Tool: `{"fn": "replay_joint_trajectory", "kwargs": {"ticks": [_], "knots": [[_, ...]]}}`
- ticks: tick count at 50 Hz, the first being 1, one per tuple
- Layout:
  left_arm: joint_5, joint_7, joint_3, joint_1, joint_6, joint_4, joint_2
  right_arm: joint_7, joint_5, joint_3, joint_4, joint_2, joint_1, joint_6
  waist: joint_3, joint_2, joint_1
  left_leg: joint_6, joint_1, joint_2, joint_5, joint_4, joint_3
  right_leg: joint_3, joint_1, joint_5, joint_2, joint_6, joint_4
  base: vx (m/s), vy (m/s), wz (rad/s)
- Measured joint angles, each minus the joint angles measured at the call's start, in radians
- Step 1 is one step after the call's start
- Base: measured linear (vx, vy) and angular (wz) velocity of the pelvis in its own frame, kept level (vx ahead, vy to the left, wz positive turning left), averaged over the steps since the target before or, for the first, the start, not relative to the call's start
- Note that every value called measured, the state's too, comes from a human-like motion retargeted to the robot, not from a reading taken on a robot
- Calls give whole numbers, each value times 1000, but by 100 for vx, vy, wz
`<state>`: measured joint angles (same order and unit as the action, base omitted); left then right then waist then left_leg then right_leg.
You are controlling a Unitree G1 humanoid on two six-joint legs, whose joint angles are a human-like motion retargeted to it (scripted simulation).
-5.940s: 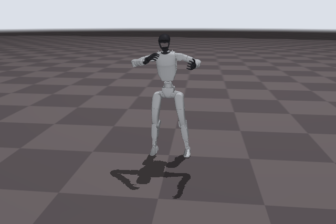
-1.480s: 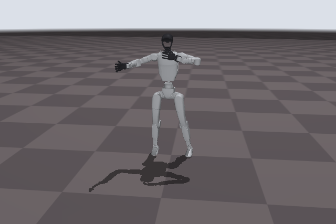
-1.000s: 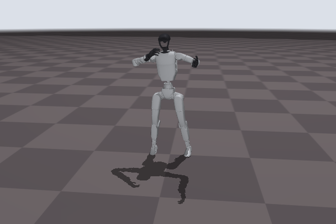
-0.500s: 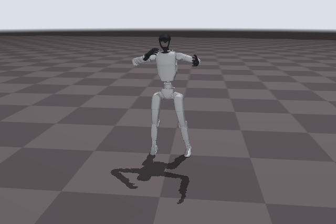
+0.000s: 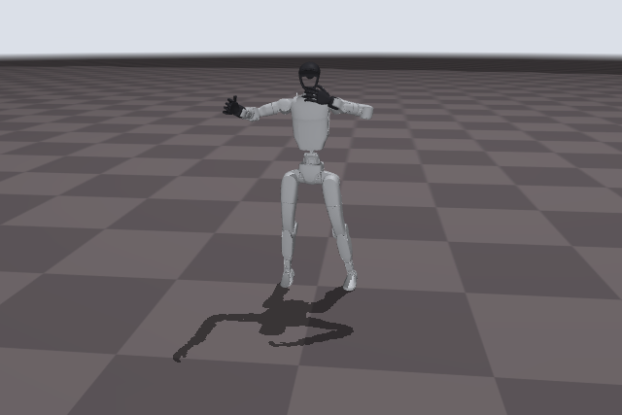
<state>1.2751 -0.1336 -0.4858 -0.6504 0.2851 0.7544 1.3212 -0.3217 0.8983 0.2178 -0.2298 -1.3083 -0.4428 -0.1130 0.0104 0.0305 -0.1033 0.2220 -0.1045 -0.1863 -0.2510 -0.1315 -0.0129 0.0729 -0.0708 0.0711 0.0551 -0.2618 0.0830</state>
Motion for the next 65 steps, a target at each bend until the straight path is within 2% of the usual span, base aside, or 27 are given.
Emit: {"fn": "replay_joint_trajectory", "kwargs": {"ticks": [2, 3, 6, 12, 14, 17, 22, 26, 28, 30, 32, 35, 38, 40, 43, 45, 48, 50, 52, 57, 61, 63, 65], "knots": [[-17, 32, 94, 81, 6, -164, 34, 59, -8, -44, 153, -27, 43, -32, -3, 5, 4, -1, 2, 2, 2, -1, 5, -5, 0, 3, 2, 0, 2, 0, 0, 0], [-33, 27, 134, 121, -5, -256, 48, 154, -69, -58, 228, -58, 56, -19, -2, 9, 4, -4, 4, 3, 2, -3, 6, -6, 0, 3, 3, 0, 1, 0, 0, 0], [-35, 111, 208, 215, -26, -541, 48, 188, 80, -31, 551, -62, 59, -93, -1, 24, 13, -8, 10, 6, 3, -7, 9, -8, 0, 3, 6, 0, -2, 0, 0, 0], [120, 320, 249, 276, -115, -1050, -54, 262, 77, 251, 1111, -8, -181, -121, -5, 46, 36, -40, 22, 30, 16, -7, 11, -5, 8, 2, 31, 0, -9, 0, 0, 0], [268, 446, 281, 296, -79, -1081, -109, 242, 18, 326, 1189, 32, -244, -125, -11, 50, 41, -52, 24, 37, 23, -2, 10, -3, 12, 0, 38, 0, -11, 0, 0, 0], [298, 443, 315, 362, -39, -973, -115, 197, -111, 321, 1156, 27, -259, -126, -17, 60, 50, -53, 25, 36, 24, 0, 9, -2, 15, -3, 36, 0, -13, 0, 0, 0], [336, 216, 282, 425, -19, -491, -46, 116, -191, 137, 770, -35, -123, -110, -15, 57, 50, -36, 25, 23, 19, 3, 10, -4, 18, -4, 23, 0, -8, 0, 0, 0], [333, 7, 78, 238, -21, -96, -8, 88, -116, 70, 336, -19, -87, -74, -11, 40, 43, -17, 23, 11, 12, 3, 9, -6, 18, -6, 10, 0, -5, 0, 0, 0], [294, -93, -52, 93, -51, 51, -19, 154, -182, 80, 109, -38, -117, 12, -10, 32, 35, -12, 21, 8, 10, 4, 8, -6, 17, -7, 8, 0, -3, 0, 0, 0], [278, -130, -149, -27, -54, 136, -46, 66, -90, 92, -23, -17, -133, 21, -13, 26, 28, -3, 19, 5, 8, 4, 8, -6, 15, -7, 4, 0, -3, 0, 0, 0], [190, -122, -139, -66, -39, 136, -39, 57, -60, 81, -33, -21, -106, 20, -14, 21, 23, 0, 18, 3, 6, 1, 7, -5, 12, -9, 3, 0, -6, 0, 0, 0], [38, -53, -26, -24, -6, 5, 13, 129, -1, 28, 115, -32, -28, -12, -18, 13, 20, 1, 19, 5, 4, -6, 7, -4, 9, -10, 5, 0, -9, 0, 0, 0], [11, 23, 131, 95, 16, -229, 45, 206, 88, -25, 408, -41, 44, -61, -21, 17, 27, 1, 24, 6, 4, -9, 10, -7, 11, -9, 6, 0, -8, 0, 0, 0], [14, 79, 195, 150, 20, -409, 45, 234, 90, -3, 607, -50, 34, -82, -19, 24, 29, -4, 28, 9, 5, -11, 9, -6, 13, -9, 8, 0, -9, 0, 0, 0], [-1, 208, 213, 159, 4, -705, 30, 233, 49, 130, 894, -34, -86, -113, -17, 33, 34, -20, 33, 17, 11, -13, 8, -2, 17, -11, 17, 0, -13, 0, 0, 0], [61, 290, 201, 143, -20, -893, 4, 235, 21, 254, 1052, 5, -208, -126, -16, 38, 40, -33, 35, 25, 16, -11, 6, 0, 21, -12, 25, 0, -15, 0, 0, 0], [263, 417, 200, 142, -48, -1077, -57, 235, 3, 395, 1174, 84, -348, -135, -17, 44, 49, -49, 36, 35, 26, -6, 3, 4, 25, -16, 35, 0, -18, 0, 0, 0], [173, 389, 183, 172, -104, -1120, -29, 262, -4, 430, 1186, 99, -401, -129, -18, 53, 60, -48, 39, 33, 26, -7, 3, 5, 27, -18, 33, 0, -18, 0, 0, 0], [347, 447, 210, 211, -24, -1005, -70, 184, -17, 427, 1125, 92, -388, -146, -26, 56, 63, -49, 38, 34, 31, 0, 4, 4, 31, -17, 33, 0, -15, 0, 0, 0], [402, 178, 175, 324, -22, -509, -20, 152, -35, 291, 836, -8, -239, -128, -30, 58, 63, -29, 35, 19, 23, 2, 4, 1, 30, -18, 18, 0, -11, 0, 0, 0], [382, -20, -5, 267, 5, -58, -5, 60, -59, 177, 484, -4, -159, -110, -34, 48, 66, -14, 32, 11, 19, 4, 5, 0, 28, -19, 9, 0, -10, 0, 0, 0], [309, -115, -116, 169, -14, 106, -12, 92, -154, 138, 275, -14, -174, -45, -34, 43, 64, -12, 30, 9, 17, 4, 5, 0, 27, -21, 7, 0, -9, 0, 0, 0], [232, -116, -180, 62, -4, 181, -33, -51, -63, 108, 135, 18, -186, -70, -33, 38, 59, -3, 29, 5, 15, 4, 5, -1, 25, -21, 3, 0, -8, 0, 0, 0]]}}
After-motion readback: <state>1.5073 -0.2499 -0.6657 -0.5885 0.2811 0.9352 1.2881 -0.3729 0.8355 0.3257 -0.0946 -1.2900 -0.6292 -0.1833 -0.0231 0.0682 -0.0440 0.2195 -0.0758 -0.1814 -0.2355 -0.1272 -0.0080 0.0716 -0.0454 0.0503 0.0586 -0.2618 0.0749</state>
